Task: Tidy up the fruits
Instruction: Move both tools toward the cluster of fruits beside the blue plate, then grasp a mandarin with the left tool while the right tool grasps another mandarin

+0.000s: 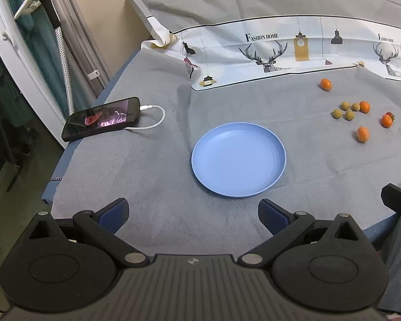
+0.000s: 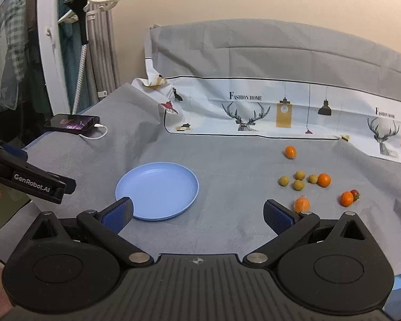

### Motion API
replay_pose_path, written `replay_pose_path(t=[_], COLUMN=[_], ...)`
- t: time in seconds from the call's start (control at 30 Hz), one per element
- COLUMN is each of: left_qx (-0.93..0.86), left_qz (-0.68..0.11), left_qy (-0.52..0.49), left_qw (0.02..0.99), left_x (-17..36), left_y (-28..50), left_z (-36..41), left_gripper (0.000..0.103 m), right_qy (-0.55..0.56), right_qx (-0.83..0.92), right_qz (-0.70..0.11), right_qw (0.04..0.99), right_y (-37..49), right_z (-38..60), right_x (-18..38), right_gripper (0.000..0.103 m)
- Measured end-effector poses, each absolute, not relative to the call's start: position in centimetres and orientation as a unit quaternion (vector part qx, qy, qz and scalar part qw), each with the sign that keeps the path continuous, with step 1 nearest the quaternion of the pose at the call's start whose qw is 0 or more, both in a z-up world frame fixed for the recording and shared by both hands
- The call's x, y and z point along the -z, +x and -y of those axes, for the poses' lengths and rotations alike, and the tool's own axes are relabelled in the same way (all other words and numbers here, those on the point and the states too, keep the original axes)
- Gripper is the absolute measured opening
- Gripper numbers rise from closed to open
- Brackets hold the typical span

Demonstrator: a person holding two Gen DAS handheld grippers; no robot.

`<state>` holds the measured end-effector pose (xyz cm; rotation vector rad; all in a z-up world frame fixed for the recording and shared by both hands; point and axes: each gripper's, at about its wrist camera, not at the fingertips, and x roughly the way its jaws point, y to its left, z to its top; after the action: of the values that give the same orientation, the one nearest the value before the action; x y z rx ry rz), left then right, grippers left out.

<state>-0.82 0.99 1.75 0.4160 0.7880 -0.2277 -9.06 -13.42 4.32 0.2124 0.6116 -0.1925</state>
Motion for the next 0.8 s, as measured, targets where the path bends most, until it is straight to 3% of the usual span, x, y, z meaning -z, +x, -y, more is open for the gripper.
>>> replay_pose_path(t=[0.8], left_qx=[0.064], left_qz=[-0.441], left_qy=[0.225], left_qw=[0.866], left_x=[2.7], left_y=[7.1], left_z=[10.0], left_gripper=[0.103], right_qy=[0.17], right_qx=[0.168], right_qz=[-0.282], right_qw=[0.929], right_y=[-3.9], right_z=[22.7], right_x=[4.3], right_gripper=[0.103])
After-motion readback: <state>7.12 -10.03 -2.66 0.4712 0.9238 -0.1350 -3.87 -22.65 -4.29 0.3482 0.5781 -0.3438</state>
